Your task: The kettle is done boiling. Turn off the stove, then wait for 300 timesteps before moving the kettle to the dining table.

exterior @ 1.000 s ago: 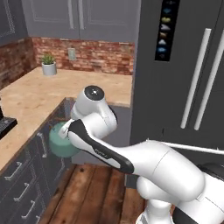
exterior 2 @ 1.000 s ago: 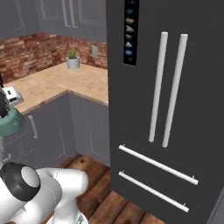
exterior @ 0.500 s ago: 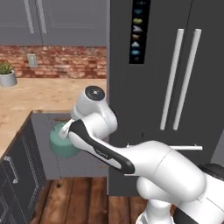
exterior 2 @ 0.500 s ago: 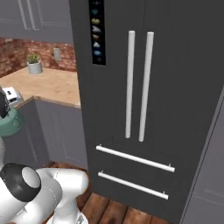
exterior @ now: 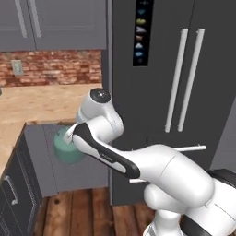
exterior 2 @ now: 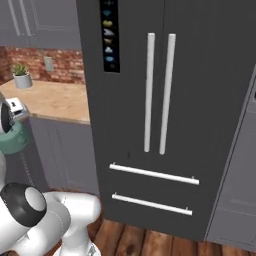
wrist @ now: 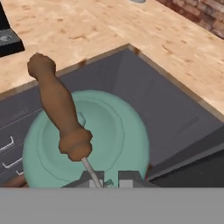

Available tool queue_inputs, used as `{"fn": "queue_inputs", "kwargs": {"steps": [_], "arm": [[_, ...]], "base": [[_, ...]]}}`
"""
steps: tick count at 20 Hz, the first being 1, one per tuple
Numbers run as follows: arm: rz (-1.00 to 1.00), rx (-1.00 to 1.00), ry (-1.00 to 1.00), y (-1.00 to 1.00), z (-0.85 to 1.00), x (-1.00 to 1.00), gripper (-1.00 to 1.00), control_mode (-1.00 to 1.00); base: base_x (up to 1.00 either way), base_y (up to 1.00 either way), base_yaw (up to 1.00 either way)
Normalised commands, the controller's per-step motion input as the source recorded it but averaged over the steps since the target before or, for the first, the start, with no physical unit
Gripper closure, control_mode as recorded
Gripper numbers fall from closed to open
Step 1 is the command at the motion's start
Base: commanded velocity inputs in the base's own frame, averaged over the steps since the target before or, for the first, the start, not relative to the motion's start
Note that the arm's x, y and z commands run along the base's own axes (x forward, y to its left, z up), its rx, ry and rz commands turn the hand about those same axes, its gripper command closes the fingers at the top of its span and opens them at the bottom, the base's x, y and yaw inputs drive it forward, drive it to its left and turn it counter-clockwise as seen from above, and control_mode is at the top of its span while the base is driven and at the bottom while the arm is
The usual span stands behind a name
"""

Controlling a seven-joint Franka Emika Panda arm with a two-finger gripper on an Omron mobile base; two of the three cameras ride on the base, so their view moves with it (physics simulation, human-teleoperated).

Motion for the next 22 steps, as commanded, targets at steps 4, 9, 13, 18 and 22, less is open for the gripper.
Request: {"fn": "queue_inputs", "kwargs": {"steps": [4, 9, 13, 18, 22], "arm": [[0.0, 0.0, 0.0, 0.0, 0.0, 0.0, 1.0, 1.0], [0.0, 0.0, 0.0, 0.0, 0.0, 0.0, 1.0, 1.0], [0.0, 0.0, 0.0, 0.0, 0.0, 0.0, 1.0, 1.0], [0.0, 0.0, 0.0, 0.0, 0.0, 0.0, 1.0, 1.0], [0.0, 0.0, 0.0, 0.0, 0.0, 0.0, 1.0, 1.0]], "base": [[-0.72, -0.26, -0.21], [-0.89, -0.27, -0.25], [-0.71, -0.42, -0.38], [-0.49, -0.4, -0.47], [-0.39, -0.39, -0.5]]}}
